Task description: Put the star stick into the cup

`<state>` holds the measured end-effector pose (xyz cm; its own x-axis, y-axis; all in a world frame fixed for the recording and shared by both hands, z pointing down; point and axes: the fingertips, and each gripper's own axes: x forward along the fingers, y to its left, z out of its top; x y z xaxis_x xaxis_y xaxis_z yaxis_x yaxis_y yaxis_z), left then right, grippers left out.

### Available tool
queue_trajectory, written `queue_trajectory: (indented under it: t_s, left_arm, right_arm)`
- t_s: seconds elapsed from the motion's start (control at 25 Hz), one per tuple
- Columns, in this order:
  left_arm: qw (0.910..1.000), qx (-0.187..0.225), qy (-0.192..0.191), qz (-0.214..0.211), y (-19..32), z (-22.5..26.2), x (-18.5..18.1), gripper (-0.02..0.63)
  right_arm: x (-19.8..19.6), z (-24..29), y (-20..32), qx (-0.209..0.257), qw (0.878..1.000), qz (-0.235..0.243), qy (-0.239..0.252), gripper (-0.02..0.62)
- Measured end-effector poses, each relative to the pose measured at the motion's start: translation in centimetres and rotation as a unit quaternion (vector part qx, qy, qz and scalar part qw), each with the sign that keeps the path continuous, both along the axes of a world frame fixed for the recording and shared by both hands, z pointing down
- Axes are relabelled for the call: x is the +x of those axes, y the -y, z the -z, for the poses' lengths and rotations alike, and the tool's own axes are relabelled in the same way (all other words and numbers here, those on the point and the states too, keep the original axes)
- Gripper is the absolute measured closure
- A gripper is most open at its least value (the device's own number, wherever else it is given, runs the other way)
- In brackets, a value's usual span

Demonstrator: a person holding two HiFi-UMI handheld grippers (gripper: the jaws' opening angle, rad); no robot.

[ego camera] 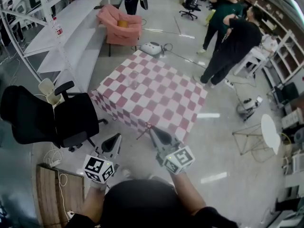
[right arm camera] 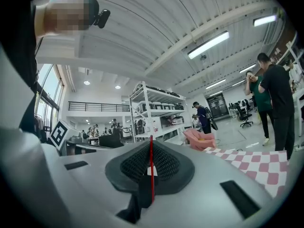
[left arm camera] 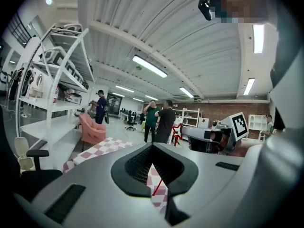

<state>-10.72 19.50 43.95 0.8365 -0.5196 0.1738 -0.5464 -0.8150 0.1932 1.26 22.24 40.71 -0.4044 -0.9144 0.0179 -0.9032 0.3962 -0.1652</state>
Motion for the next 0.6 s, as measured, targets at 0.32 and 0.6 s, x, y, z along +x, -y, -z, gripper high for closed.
queue_trajectory:
  t_s: [0.32,0.6]
  left_arm:
    - [0.9998,-0.009,-0.013,-0.014,2.7,-1.1,-2.8,0.565]
    - [0.9991,-0.024,-0.020,-0.027,4.8,-2.6,-4.8,0.565]
  right_arm:
    - [-2.2,-0.7,2.3,-0.006,1.000,-0.022,-0.001,0.569]
    - [-2.7,-1.4,3.8,-0.018,0.998,-0.053,0.003,0.569]
